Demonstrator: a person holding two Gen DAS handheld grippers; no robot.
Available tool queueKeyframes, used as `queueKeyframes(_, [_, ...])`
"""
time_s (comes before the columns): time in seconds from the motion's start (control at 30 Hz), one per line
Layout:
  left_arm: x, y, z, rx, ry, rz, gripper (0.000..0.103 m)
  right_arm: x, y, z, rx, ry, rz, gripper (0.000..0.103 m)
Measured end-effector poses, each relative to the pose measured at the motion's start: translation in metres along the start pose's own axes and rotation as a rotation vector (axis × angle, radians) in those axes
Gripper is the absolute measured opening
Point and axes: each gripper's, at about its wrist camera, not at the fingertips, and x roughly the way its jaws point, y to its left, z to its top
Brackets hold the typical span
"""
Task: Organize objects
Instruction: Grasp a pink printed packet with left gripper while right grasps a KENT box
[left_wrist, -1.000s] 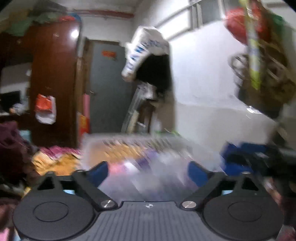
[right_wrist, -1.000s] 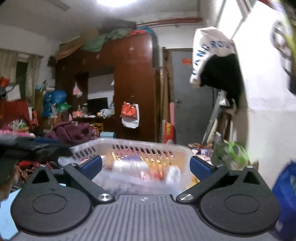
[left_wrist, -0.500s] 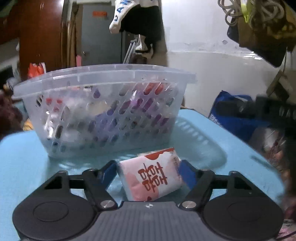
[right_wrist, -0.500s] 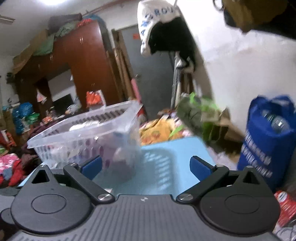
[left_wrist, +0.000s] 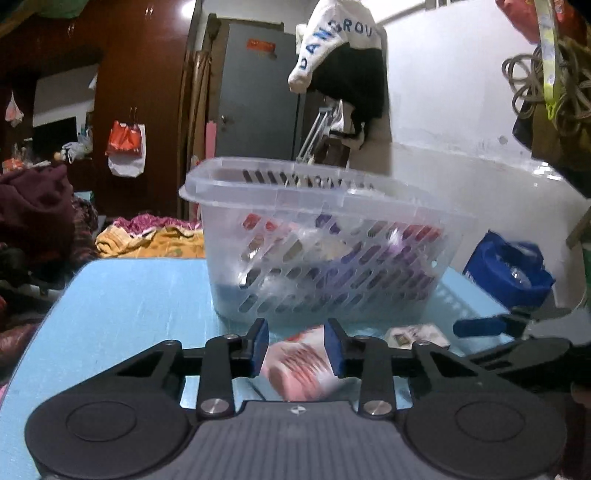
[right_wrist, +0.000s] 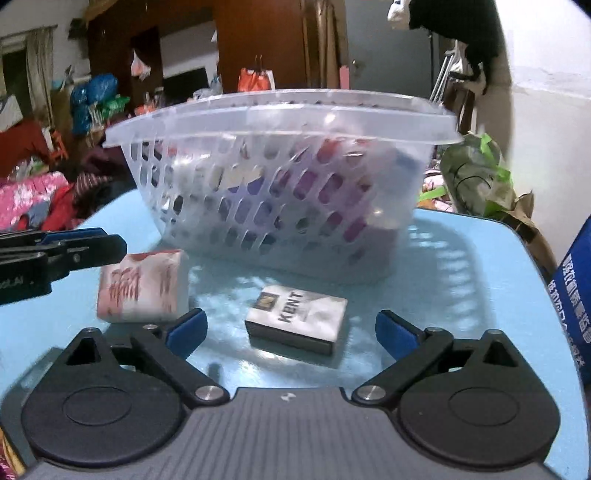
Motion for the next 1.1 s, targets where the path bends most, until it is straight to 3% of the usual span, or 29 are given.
queueKeyframes(0.13, [0.010, 0.001, -0.003, 0.012, 0.032, -0.004, 0.043, 0.009, 0.005, -0.002, -0.013, 0.039, -0.005, 0.100])
queueKeyframes(0.2, [0.011, 0.000, -0.005, 0.024, 0.025, 0.005, 0.070, 0.011, 0.006, -0.003, -0.018, 0.049, -0.011, 0.100])
queueKeyframes(0.23, [0.011, -0.002, -0.005, 0.032, 0.021, 0.018, 0.076, 0.010, 0.007, -0.004, -0.022, 0.048, -0.015, 0.099])
queueKeyframes(0.4, [0.020, -0.010, -0.008, 0.078, 0.045, 0.092, 0.085, 0.007, 0.008, -0.005, -0.049, 0.037, -0.004, 0.088])
queueKeyframes(0.57, [0.024, -0.022, -0.006, 0.100, 0.056, 0.078, 0.085, 0.005, 0.009, -0.005, -0.039, 0.020, -0.005, 0.074])
queueKeyframes(0.97, [0.044, -0.014, 0.000, -0.040, 0.123, 0.025, 0.086, 0.000, -0.004, -0.006, -0.020, 0.016, -0.013, 0.074])
queueKeyframes(1.1, [0.050, -0.017, 0.000, -0.040, 0.135, 0.033, 0.087, -0.002, -0.013, -0.007, -0.005, 0.019, -0.016, 0.076])
